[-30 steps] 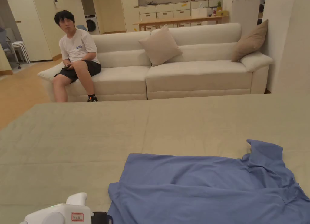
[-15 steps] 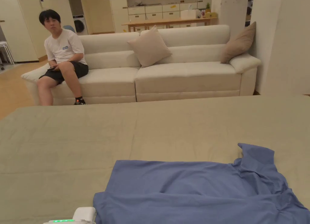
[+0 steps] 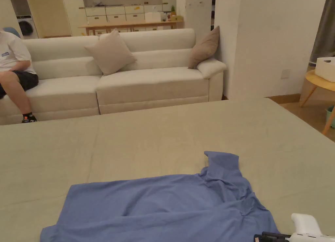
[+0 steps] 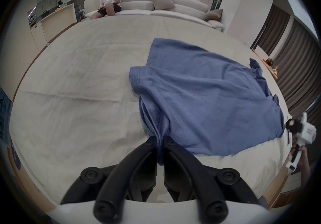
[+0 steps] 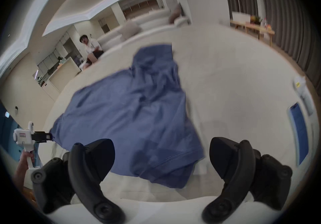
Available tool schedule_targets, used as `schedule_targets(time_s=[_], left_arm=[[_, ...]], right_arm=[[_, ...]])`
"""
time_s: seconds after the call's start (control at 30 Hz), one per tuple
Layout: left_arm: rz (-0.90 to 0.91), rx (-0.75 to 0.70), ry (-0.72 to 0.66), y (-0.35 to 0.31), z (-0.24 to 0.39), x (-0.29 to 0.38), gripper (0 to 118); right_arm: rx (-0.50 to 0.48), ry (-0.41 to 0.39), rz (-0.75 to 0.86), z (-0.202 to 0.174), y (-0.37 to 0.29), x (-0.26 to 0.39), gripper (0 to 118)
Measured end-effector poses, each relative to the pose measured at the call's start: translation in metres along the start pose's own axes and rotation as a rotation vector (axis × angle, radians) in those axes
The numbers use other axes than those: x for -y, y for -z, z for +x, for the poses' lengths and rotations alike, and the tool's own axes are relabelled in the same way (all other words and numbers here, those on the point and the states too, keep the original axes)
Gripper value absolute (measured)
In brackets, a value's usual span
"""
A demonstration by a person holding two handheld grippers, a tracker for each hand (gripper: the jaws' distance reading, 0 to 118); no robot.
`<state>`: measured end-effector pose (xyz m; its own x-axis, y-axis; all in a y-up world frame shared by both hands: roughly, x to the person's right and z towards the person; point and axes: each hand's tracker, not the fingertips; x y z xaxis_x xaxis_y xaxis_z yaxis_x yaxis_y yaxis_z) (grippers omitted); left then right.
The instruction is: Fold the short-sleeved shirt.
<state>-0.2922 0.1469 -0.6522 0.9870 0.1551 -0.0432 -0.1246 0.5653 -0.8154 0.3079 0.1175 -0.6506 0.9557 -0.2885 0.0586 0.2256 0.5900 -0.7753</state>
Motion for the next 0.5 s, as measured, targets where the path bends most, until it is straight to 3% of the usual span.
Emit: schedule_targets(time_s=[0.07, 0.1, 0.13, 0.17, 0.2, 0.23, 0.3, 0.33, 0.43, 0.5], left_arm=[[0.017, -0.004, -0.010, -0.005, 0.001, -0.001, 4], [0.035, 0.007, -0.016, -0.006, 0.002, -0.001, 4], [0.039, 0.013, -0.020, -0.006, 0.001, 0.003, 4], [0.020, 0.025, -0.026, -0.004, 0.001, 0.004, 4], [0.025, 0.025, -0.036, -0.003, 0.001, 0.005, 4], [0.020, 0.032, -0.051, -0.003, 0.000, 0.006, 4], [0.022, 0.040, -0.071, 0.000, -0.005, 0.003, 4], [0.023, 0.040, -0.072, -0.001, -0.005, 0.003, 4], [0.083, 0.087, -0.109, -0.021, -0.011, 0.002, 4], [0.085, 0.083, -0.099, -0.039, -0.009, -0.001, 4]], right_arm=[[0.022, 0.012, -0.064, 0.011, 0.031, 0.019, 108], [0.010, 0.031, -0.100, 0.013, 0.043, 0.029, 98], [0.098, -0.001, -0.049, 0.006, 0.044, 0.036, 90], [0.121, -0.087, 0.012, -0.001, 0.040, 0.040, 64], [0.106, -0.035, 0.027, -0.031, 0.010, 0.027, 20], [0.020, -0.014, 0.022, -0.038, 0.006, 0.025, 11], [0.095, -0.057, 0.008, -0.054, -0.002, 0.022, 11], [0.055, -0.092, 0.020, -0.036, 0.026, 0.022, 11], [-0.009, -0.020, 0.083, -0.027, 0.009, 0.007, 11], [-0.013, -0.035, 0.149, -0.045, -0.046, -0.001, 11]])
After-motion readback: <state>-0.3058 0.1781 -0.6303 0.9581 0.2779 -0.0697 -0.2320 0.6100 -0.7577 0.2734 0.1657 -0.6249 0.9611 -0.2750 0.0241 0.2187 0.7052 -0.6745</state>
